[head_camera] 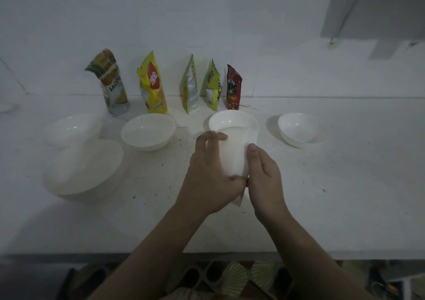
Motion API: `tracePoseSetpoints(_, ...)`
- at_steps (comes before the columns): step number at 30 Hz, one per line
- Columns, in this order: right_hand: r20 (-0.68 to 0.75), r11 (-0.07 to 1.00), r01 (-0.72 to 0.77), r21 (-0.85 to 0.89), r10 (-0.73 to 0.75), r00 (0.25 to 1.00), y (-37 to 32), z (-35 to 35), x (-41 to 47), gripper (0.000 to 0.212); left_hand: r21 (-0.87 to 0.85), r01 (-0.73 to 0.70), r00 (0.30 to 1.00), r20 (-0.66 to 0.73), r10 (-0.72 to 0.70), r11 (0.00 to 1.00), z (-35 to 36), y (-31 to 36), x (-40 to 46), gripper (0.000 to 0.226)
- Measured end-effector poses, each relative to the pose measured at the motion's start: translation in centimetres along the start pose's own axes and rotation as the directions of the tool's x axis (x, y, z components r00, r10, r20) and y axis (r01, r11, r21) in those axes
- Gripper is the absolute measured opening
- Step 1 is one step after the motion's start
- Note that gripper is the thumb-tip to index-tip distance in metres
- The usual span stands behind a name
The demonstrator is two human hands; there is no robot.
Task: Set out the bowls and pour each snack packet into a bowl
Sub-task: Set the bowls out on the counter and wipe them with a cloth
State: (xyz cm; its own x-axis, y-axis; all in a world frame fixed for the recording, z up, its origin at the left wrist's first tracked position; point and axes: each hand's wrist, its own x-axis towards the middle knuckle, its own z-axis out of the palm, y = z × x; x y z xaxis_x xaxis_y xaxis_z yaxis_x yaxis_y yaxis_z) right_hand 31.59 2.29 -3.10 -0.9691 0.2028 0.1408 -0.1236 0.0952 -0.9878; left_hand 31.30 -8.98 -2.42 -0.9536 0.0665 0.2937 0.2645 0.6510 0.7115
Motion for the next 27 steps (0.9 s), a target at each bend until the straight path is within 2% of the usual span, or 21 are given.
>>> tracePoseSetpoints(3, -0.040, 1.000, -0.012, -0.021, 0.011, 0.999, 0.0, -0.7, 0.4, 0.036, -0.038, 0.080, 0.996, -0.037, -0.081, 0.996, -0.6, -1.5, 0.7, 0.077)
tracePoseSetpoints(7, -0.046, 0.995, 0.017, -0.099, -0.022, 0.999, 0.0, -2.8, 1.4, 0.038, -0.296, 0.299, 0.935, -0.100, -0.341, 0.907, -1.3, -4.7, 1.6, 0.064)
tracePoseSetpoints(9, -0.022, 0.965, 0.084, -0.250, -0.093, 0.995, 0.0, -3.8, 1.9, 0.039, -0.428, 0.360, 0.894, -0.096, -0.438, 0.829, -1.0, -6.0, 1.6, 0.048)
tracePoseSetpoints(12, 0.079, 0.807, 0.204, -0.554, -0.193, 0.978, 0.8, -5.3, 3.0, 0.044, -0.563, 0.454, 0.810, -0.062, -0.584, 0.690, 0.0, -7.8, 1.4, 0.023)
tracePoseSetpoints(13, 0.118, 0.742, 0.226, -0.631, -0.196, 0.973, 1.3, -5.8, 3.3, 0.045, -0.560, 0.478, 0.790, -0.061, -0.610, 0.676, 0.2, -8.4, 1.4, 0.019)
tracePoseSetpoints(15, 0.187, 0.643, 0.237, -0.728, -0.146, 0.971, 2.3, -6.3, 3.7, 0.046, -0.551, 0.509, 0.762, -0.069, -0.644, 0.661, 0.6, -9.2, 1.3, 0.026)
tracePoseSetpoints(17, 0.236, 0.555, 0.237, -0.797, -0.075, 0.969, 3.2, -6.3, 3.6, 0.046, -0.539, 0.535, 0.742, -0.070, -0.667, 0.651, 0.8, -9.7, 1.4, 0.038)
tracePoseSetpoints(20, 0.261, 0.440, 0.224, -0.870, 0.025, 0.965, 4.0, -5.9, 3.3, 0.047, -0.529, 0.571, 0.710, -0.067, -0.701, 0.628, 0.9, -10.7, 1.4, 0.042)
tracePoseSetpoints(23, 0.258, 0.380, 0.200, -0.903, 0.106, 0.960, 4.6, -5.5, 3.3, 0.053, -0.513, 0.576, 0.708, -0.077, -0.702, 0.637, 0.8, -11.3, 1.4, 0.041)
tracePoseSetpoints(27, 0.200, 0.382, 0.131, -0.915, 0.148, 0.969, 4.8, -5.5, 3.6, 0.051, -0.495, 0.557, 0.729, -0.092, -0.678, 0.666, 0.5, -11.4, 1.5, 0.041)
